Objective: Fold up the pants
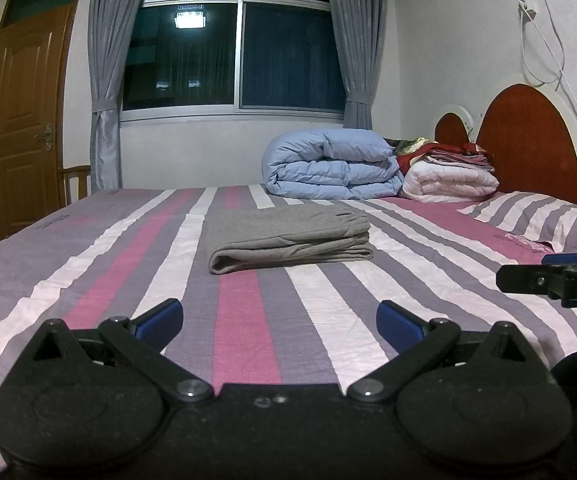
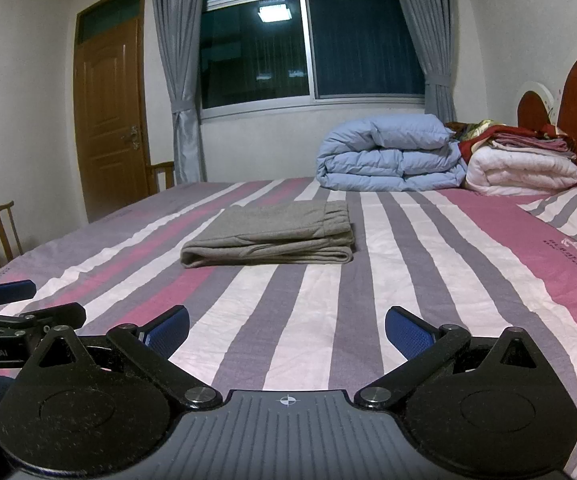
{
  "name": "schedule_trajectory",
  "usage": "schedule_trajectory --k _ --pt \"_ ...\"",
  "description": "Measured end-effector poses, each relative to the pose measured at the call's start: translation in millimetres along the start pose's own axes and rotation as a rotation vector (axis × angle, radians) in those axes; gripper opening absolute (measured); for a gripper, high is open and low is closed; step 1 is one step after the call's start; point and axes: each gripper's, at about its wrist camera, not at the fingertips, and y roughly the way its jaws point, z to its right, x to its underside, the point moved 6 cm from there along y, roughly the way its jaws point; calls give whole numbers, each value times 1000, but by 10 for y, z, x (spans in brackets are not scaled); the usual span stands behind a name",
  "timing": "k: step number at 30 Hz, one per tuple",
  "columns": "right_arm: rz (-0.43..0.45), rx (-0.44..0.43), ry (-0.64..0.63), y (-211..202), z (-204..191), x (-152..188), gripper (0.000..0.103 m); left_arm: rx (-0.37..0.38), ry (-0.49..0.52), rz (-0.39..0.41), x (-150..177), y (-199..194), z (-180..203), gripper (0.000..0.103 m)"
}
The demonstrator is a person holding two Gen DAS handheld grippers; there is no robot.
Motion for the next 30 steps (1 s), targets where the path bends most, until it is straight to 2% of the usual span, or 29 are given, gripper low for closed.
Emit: schedule_trajectory --k 25,30 --pt "0 -2 -12 1 -22 1 103 2 -2 2 -7 -3 3 97" --pt "1 -12 -50 2 -48 16 103 57 -25 19 -11 -25 20 93"
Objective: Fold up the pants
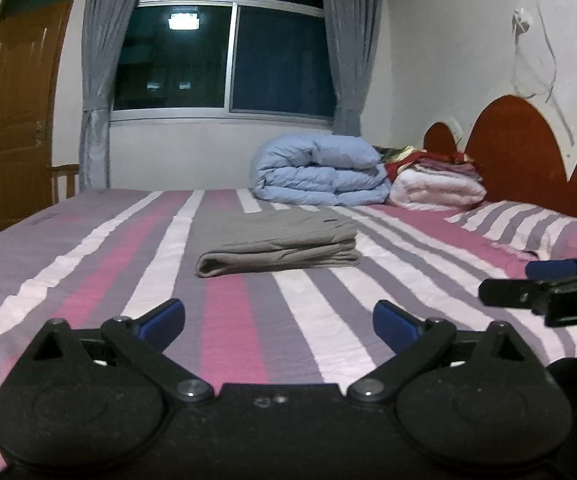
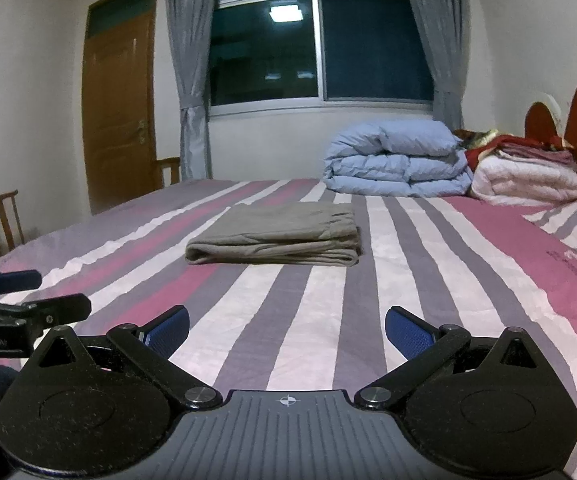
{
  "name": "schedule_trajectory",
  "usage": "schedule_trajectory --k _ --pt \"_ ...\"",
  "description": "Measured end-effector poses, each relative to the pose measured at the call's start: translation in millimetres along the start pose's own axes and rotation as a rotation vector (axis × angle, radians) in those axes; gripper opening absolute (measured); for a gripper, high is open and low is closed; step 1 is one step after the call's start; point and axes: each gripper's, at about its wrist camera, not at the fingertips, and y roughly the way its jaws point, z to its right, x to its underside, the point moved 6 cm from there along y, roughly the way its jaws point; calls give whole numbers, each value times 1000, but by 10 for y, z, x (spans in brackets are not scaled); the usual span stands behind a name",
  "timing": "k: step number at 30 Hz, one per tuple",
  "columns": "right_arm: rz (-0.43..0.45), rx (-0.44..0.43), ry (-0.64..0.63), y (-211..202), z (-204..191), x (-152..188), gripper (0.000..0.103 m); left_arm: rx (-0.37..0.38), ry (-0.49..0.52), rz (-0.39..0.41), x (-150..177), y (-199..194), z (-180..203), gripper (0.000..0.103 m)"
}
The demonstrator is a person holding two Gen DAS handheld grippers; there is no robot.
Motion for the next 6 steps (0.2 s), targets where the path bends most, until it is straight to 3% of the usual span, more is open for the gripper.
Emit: schedule_trajectory --k 6 --pt "-1 -4 3 8 28 7 103 -12 -5 -8 8 2 3 95"
